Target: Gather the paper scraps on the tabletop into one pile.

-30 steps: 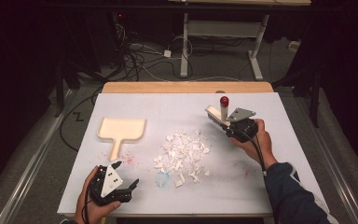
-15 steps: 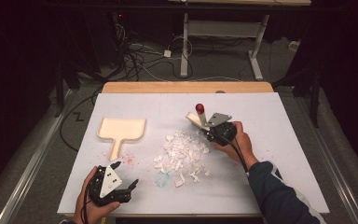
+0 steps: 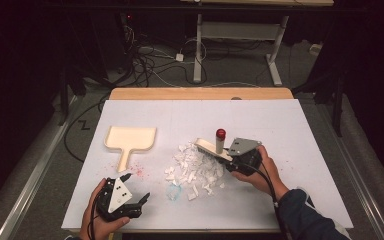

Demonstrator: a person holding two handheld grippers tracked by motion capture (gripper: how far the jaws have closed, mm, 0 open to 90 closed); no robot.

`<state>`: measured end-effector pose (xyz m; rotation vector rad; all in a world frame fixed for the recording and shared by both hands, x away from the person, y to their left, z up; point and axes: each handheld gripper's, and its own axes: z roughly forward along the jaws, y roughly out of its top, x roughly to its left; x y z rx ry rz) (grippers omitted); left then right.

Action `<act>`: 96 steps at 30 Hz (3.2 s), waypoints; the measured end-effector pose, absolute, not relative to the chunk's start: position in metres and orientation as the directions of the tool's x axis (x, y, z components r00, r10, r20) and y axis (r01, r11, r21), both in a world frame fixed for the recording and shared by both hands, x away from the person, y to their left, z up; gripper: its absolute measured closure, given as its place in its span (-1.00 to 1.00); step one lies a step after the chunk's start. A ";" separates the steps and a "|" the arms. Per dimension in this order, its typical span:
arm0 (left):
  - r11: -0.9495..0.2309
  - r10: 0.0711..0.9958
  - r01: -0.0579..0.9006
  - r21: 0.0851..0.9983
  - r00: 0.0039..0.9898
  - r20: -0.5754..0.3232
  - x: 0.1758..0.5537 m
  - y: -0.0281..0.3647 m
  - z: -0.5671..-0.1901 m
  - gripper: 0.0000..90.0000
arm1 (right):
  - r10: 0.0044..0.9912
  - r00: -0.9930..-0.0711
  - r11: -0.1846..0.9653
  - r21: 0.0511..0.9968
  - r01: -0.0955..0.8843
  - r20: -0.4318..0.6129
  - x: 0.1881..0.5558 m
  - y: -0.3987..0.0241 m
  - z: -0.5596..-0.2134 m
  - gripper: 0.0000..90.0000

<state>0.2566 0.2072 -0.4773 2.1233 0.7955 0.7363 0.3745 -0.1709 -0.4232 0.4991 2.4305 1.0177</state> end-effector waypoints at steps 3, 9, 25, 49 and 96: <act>-0.536 0.725 0.301 0.789 0.642 0.248 0.257 0.207 -0.477 -0.63 | 0.498 -0.822 0.643 0.754 0.134 -0.278 0.371 -0.177 -0.413 0.51; -0.532 0.728 0.304 0.790 0.641 0.243 0.258 0.206 -0.477 -0.63 | 0.551 -0.769 0.641 0.755 0.141 -0.324 0.383 -0.183 -0.397 0.51; -0.532 0.718 0.304 0.790 0.657 0.231 0.260 0.206 -0.479 -0.63 | 0.511 -0.743 0.735 0.668 0.116 -0.433 0.451 -0.118 -0.431 0.51; -0.528 0.723 0.306 0.792 0.652 0.230 0.259 0.206 -0.478 -0.63 | 0.227 -0.910 0.672 0.732 -0.111 -0.346 0.384 -0.139 -0.424 0.51; -0.529 0.717 0.280 0.801 0.653 0.245 0.256 0.208 -0.473 -0.63 | 0.562 -0.786 0.615 0.766 0.186 -0.260 0.331 -0.172 -0.405 0.51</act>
